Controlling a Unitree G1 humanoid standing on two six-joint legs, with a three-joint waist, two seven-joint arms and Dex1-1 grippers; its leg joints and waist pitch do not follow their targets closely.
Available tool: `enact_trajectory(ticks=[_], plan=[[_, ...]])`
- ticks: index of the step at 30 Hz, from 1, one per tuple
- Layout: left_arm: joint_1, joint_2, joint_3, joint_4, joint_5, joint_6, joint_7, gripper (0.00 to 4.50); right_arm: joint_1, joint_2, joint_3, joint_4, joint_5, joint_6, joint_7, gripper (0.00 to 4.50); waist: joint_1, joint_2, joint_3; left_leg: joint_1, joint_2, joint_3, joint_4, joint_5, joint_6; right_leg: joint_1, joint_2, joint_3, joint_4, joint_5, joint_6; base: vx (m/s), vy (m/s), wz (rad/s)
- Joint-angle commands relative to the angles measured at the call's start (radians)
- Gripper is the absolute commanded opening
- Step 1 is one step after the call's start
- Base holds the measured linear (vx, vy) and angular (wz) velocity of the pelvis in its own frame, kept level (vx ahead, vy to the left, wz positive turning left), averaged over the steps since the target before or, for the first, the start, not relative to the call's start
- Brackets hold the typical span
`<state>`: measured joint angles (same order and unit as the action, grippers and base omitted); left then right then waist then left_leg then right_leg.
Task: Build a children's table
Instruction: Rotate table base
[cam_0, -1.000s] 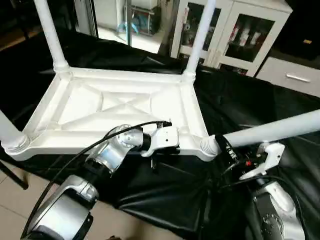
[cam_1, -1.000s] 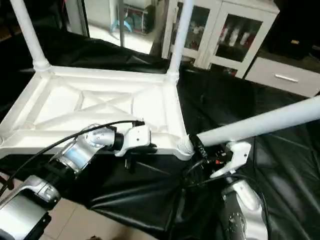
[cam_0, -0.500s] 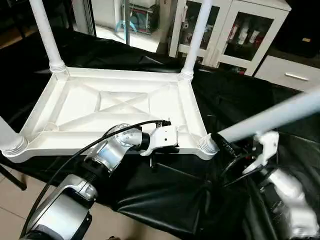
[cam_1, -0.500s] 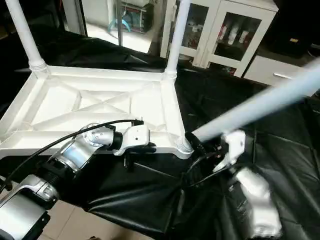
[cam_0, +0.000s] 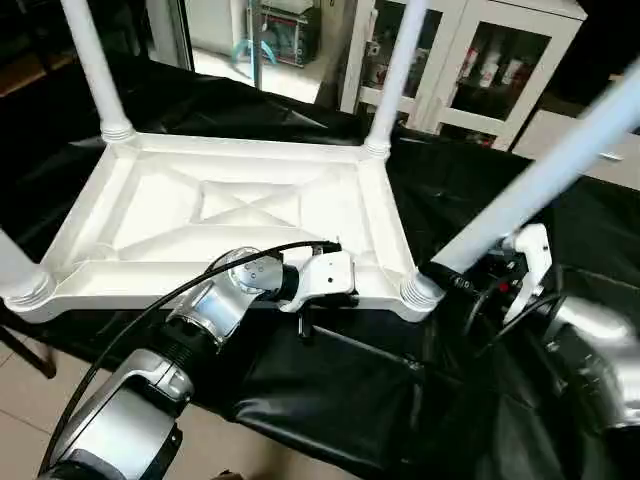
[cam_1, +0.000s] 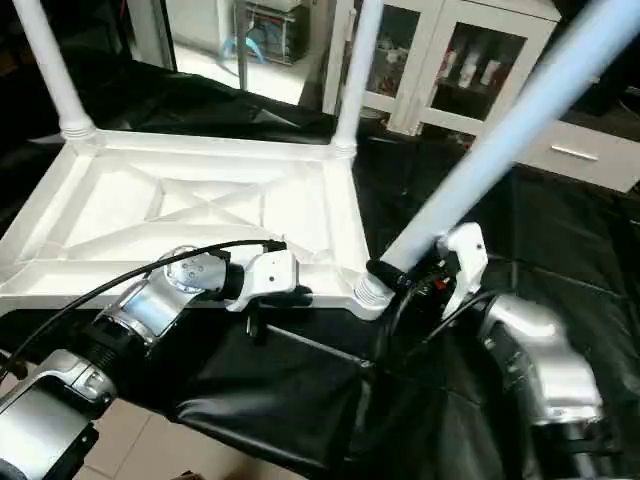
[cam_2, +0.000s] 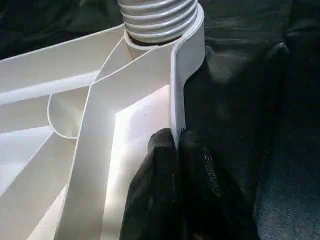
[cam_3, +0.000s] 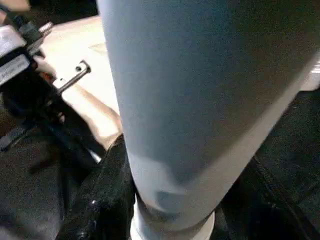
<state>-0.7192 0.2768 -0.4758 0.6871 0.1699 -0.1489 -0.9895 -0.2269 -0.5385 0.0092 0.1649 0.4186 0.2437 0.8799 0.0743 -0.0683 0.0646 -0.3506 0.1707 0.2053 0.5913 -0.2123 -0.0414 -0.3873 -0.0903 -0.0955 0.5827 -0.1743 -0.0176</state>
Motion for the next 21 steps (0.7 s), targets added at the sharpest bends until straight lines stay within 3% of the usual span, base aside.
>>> enact_trajectory(ticks=[1, 7, 8, 12, 14, 21], plan=[[-0.032, 0.043, 0.063, -0.007, 0.009, 0.014, 0.065, 0.00, 0.071, -0.021, 0.107, 0.068, -0.074, 0.113, 0.063, 1.84, 0.004, -0.002, -0.067, 0.013, 0.084, -0.034, -0.069, -0.100, 0.075, 0.042, -0.094, 0.066, -0.044, -0.106, -0.262, 0.000, 0.000, 0.00], [-0.028, 0.045, 0.062, -0.013, 0.004, 0.017, 0.052, 0.00, 0.051, -0.030, 0.162, 0.108, -0.111, 0.133, 0.061, 1.84, 0.008, 0.000, -0.064, 0.016, 0.084, -0.036, -0.073, -0.141, 0.035, 0.039, -0.092, 0.066, -0.049, -0.159, -0.238, 0.000, 0.000, 0.00], [-0.026, 0.045, 0.061, -0.013, -0.001, 0.015, 0.035, 0.00, 0.017, -0.014, 0.171, 0.138, -0.118, 0.157, 0.046, 1.84, 0.007, 0.001, -0.062, 0.015, 0.083, -0.036, -0.074, -0.146, 0.032, 0.038, -0.090, 0.067, -0.050, -0.154, -0.237, 0.000, 0.000, 0.00], [-0.023, 0.044, 0.058, -0.019, -0.013, 0.012, 0.006, 0.00, -0.040, 0.012, 0.168, 0.186, -0.128, 0.193, 0.021, 1.84, -0.005, 0.002, -0.061, 0.013, 0.082, -0.038, -0.076, -0.173, 0.020, 0.037, -0.089, 0.066, -0.051, -0.157, -0.245, 0.000, 0.000, 0.00], [-0.019, 0.046, 0.052, -0.027, -0.016, 0.014, -0.016, 0.00, -0.105, 0.032, 0.148, 0.231, -0.092, 0.258, 0.031, 1.84, -0.015, 0.002, -0.060, 0.011, 0.081, -0.042, -0.079, -0.215, 0.002, 0.038, -0.089, 0.066, -0.053, -0.200, -0.242, 0.000, 0.000, 0.00], [-0.014, 0.048, 0.049, -0.037, -0.020, 0.019, -0.028, 0.00, -0.202, 0.038, 0.159, 0.369, -0.125, 0.283, 0.025, 1.84, -0.028, -0.001, -0.060, 0.012, 0.081, -0.043, -0.076, -0.250, -0.019, 0.032, -0.091, 0.066, -0.059, -0.253, -0.237, 0.000, 0.000, 0.00]])
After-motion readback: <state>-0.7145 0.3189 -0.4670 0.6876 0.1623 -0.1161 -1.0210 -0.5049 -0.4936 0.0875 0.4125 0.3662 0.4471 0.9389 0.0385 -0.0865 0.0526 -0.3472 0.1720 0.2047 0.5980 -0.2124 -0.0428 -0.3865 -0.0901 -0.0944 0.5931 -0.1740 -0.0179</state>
